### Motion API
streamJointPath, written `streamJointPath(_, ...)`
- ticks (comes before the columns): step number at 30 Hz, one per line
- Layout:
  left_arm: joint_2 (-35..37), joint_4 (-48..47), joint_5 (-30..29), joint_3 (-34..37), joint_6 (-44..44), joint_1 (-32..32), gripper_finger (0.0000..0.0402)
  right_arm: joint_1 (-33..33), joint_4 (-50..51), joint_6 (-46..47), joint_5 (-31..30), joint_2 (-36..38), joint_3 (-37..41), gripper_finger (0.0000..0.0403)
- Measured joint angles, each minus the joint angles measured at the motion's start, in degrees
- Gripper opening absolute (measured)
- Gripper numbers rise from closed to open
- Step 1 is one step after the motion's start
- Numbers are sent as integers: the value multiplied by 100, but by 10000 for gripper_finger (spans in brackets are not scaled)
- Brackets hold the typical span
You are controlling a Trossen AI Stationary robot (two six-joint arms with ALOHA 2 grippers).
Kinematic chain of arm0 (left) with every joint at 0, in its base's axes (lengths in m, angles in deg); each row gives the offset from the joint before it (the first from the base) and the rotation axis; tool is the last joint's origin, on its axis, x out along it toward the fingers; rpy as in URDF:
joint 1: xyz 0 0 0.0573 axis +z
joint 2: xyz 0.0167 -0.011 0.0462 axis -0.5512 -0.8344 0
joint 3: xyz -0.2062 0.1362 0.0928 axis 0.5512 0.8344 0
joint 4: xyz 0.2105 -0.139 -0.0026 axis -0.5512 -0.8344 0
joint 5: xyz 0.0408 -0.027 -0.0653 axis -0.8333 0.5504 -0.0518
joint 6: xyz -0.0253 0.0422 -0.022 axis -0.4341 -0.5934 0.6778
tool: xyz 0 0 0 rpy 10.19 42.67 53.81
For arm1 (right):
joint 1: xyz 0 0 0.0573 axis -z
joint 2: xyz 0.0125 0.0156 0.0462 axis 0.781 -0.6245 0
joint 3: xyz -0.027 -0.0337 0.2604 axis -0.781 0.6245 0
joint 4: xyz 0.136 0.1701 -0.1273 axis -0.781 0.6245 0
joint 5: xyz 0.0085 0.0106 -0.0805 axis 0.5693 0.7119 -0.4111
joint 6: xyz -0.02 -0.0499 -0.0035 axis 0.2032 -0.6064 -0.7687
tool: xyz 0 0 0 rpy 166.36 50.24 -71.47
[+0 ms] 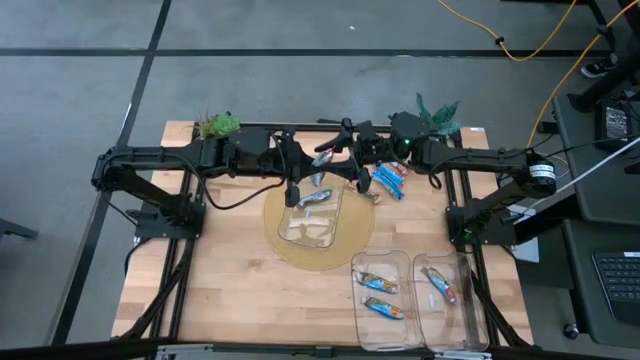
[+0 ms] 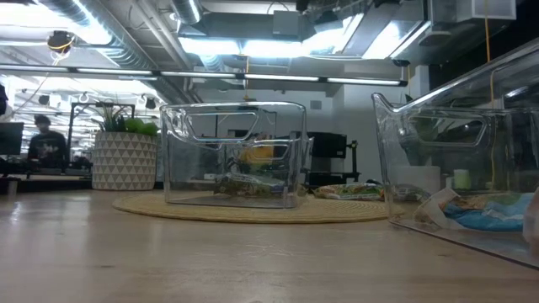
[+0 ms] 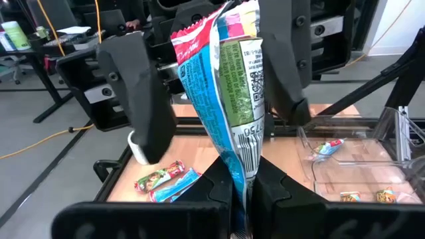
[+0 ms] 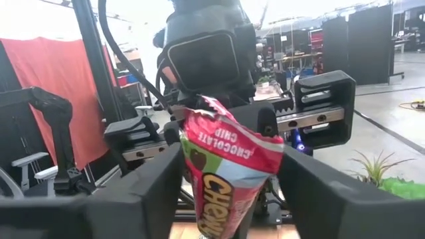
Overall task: Pick and place Granola Bars by type
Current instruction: Put the red granola bar pack into the bottom right transparent bin
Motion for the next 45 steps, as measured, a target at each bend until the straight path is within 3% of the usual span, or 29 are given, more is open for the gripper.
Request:
streamJointPath(9,0,-6,0,0,0,82,19,4,0,-216,-4,0,0,108)
streamJointPath(14,2,-14,36,0,2,114,41,4,0,-271,-4,0,-1,63)
streamJointPath(31,138,-240,442,7,222,87,160,67,11,-425,-12,0,-1,55)
streamJointPath(38,292,-278,556,7,273,49,170,164,420,-675,6,109,-2,50)
streamJointPath(45,332,-458,532,4,308,13,170,247,1817,-1462,-291,716,-2,53)
